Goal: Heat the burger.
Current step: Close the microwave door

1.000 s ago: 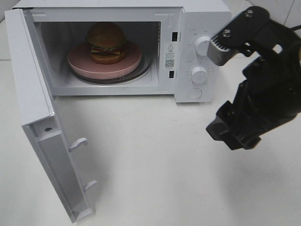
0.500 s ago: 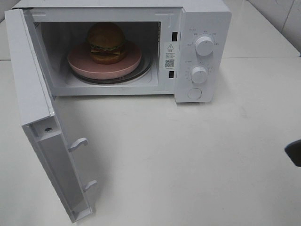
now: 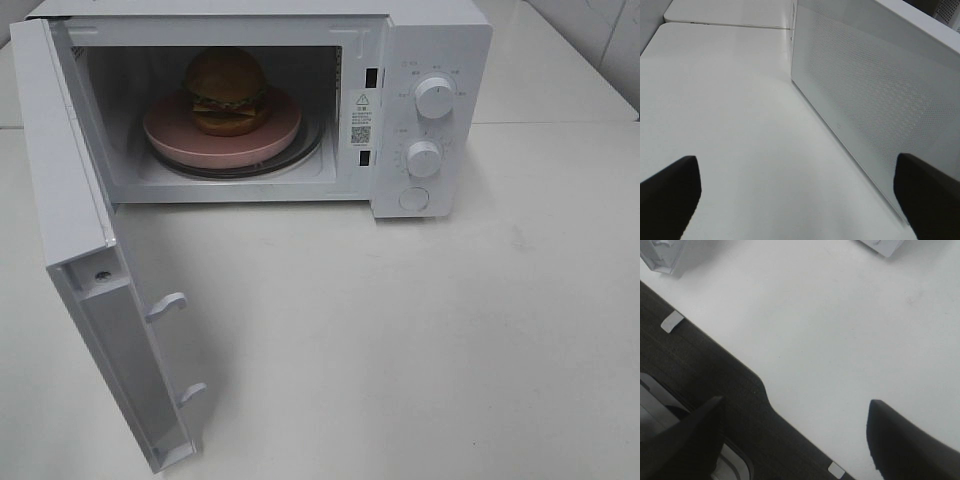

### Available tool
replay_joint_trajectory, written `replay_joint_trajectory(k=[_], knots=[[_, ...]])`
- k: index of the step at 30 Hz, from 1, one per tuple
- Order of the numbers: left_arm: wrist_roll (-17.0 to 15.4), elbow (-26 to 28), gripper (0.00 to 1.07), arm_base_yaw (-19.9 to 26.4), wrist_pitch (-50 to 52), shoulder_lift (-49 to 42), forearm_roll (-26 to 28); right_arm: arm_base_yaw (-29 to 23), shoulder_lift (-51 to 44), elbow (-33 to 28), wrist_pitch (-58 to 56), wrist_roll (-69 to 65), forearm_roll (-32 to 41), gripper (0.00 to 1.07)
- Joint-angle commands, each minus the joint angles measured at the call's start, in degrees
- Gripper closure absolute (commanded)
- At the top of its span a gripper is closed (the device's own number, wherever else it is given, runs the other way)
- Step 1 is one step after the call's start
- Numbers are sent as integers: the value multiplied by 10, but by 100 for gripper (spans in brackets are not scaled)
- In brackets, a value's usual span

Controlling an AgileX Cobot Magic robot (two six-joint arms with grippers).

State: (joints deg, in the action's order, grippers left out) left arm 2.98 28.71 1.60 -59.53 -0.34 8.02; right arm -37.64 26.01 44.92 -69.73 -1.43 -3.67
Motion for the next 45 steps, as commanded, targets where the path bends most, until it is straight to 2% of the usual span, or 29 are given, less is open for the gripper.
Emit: replay_joint_trajectory(k=[1,2,3,5,6,8,9,17,25,34,45], knots=[[-1,-2,4,-2,2,-11,2,28,-33,-2,-28,-4,-2,31],[-1,-2,4,-2,2,-11,2,28,-33,-2,-28,-4,-2,31],[-1,-2,4,-2,2,-11,2,57,-47,-2,-28,-1,-2,31],[-1,-2,4,-2,2,-11,2,74,-54,-3,-26,5,-2,31],[-1,-2,4,-2,2,-11,2,108,-68,-4,-23,14,0,31],[-1,-2,4,-2,2,-11,2,123,-76,-7,-22,14,0,31],[-1,-2,4,-2,2,-11,2,147,-94,-15,-20,14,0,31],[-1,-2,4,-2,2,-11,2,204,-144,-63,-3,9,4,31],[-1,-2,4,-2,2,-11,2,269,-204,-128,66,-10,22,31],[-1,-2,4,-2,2,-11,2,321,-264,-154,108,-9,55,31],[-1,-2,4,-2,2,-11,2,337,-278,-154,108,-13,53,31]])
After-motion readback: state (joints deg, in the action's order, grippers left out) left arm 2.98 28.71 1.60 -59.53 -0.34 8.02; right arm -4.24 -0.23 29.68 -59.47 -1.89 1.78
